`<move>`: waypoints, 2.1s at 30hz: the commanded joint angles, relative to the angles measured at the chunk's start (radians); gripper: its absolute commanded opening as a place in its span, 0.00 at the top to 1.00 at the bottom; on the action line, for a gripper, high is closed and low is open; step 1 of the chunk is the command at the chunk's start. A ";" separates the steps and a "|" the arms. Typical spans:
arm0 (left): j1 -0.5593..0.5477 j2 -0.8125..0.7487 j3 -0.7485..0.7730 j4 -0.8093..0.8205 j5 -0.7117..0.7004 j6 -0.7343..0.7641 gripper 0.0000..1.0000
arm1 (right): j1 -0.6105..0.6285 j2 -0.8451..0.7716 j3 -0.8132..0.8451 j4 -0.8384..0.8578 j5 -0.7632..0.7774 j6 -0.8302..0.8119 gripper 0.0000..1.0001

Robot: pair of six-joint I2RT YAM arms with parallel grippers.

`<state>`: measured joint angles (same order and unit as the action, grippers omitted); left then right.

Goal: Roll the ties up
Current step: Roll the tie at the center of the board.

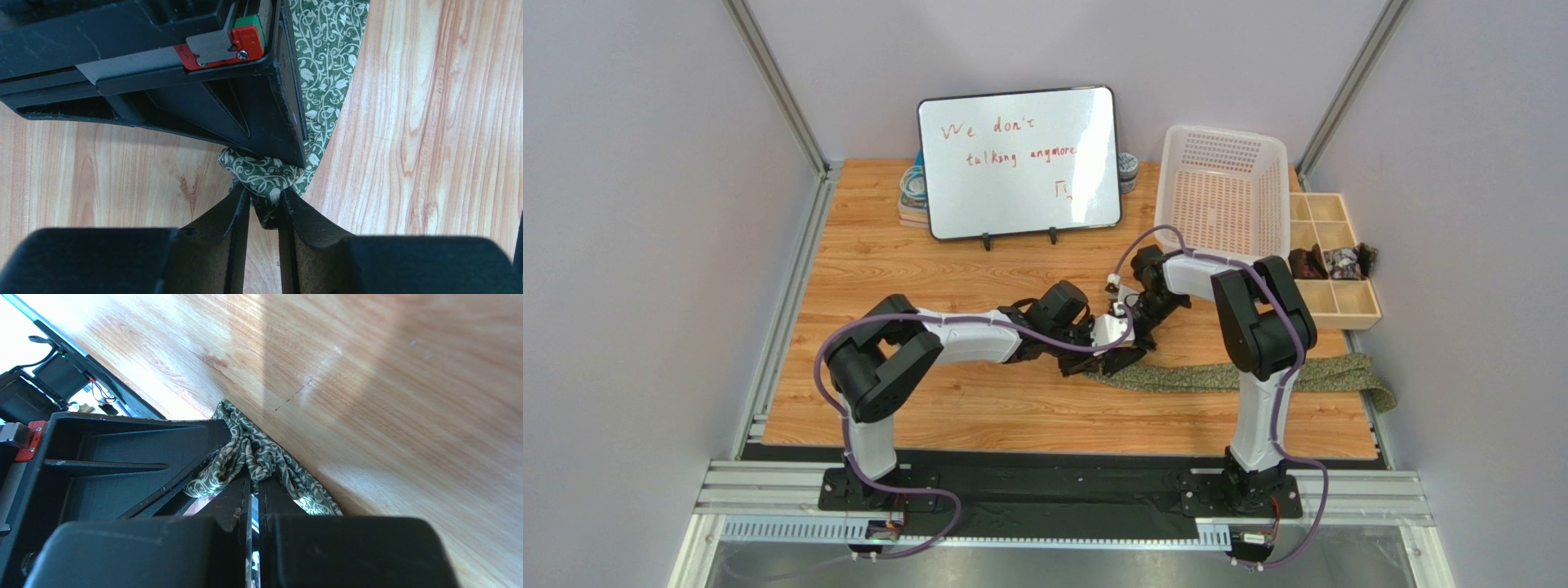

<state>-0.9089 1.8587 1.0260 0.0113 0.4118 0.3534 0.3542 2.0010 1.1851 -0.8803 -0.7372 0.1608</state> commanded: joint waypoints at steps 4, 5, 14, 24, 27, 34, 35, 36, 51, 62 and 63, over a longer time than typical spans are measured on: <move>-0.019 0.000 -0.064 -0.007 -0.099 0.038 0.77 | -0.014 -0.042 0.007 0.066 -0.011 -0.003 0.94; -0.019 -0.003 -0.067 -0.036 -0.100 0.033 0.75 | -0.017 -0.047 0.005 0.064 -0.010 -0.003 0.94; 0.013 -0.159 -0.144 -0.016 -0.015 -0.037 0.35 | 0.018 0.010 0.004 0.053 0.045 -0.156 1.00; 0.042 -0.257 -0.306 0.249 0.021 -0.123 0.19 | 0.063 0.071 0.062 0.047 -0.007 -0.371 1.00; 0.044 -0.221 -0.325 0.314 0.035 -0.114 0.19 | 0.074 0.087 0.074 0.038 -0.022 -0.417 1.00; 0.042 -0.129 -0.320 0.401 0.016 -0.068 0.25 | 0.078 0.099 0.082 0.012 -0.044 -0.460 1.00; 0.039 -0.124 -0.319 0.400 0.018 -0.061 0.27 | 0.078 0.091 0.079 0.012 -0.048 -0.464 1.00; 0.038 -0.116 -0.314 0.401 0.018 -0.050 0.29 | 0.080 0.091 0.079 0.012 -0.048 -0.468 1.00; 0.013 -0.125 -0.290 0.227 -0.060 -0.011 0.75 | 0.006 -0.070 0.137 -0.120 -0.094 -0.248 0.79; 0.013 -0.116 -0.282 0.211 -0.065 -0.013 0.76 | -0.015 -0.024 0.126 -0.079 -0.013 -0.109 0.60; 0.015 -0.116 -0.284 0.208 -0.064 -0.011 0.76 | -0.012 -0.022 0.130 -0.077 -0.016 -0.100 0.58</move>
<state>-0.8951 1.7256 0.7345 0.3023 0.3759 0.3176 0.3294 1.9587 1.2942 -0.9825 -0.7612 -0.0139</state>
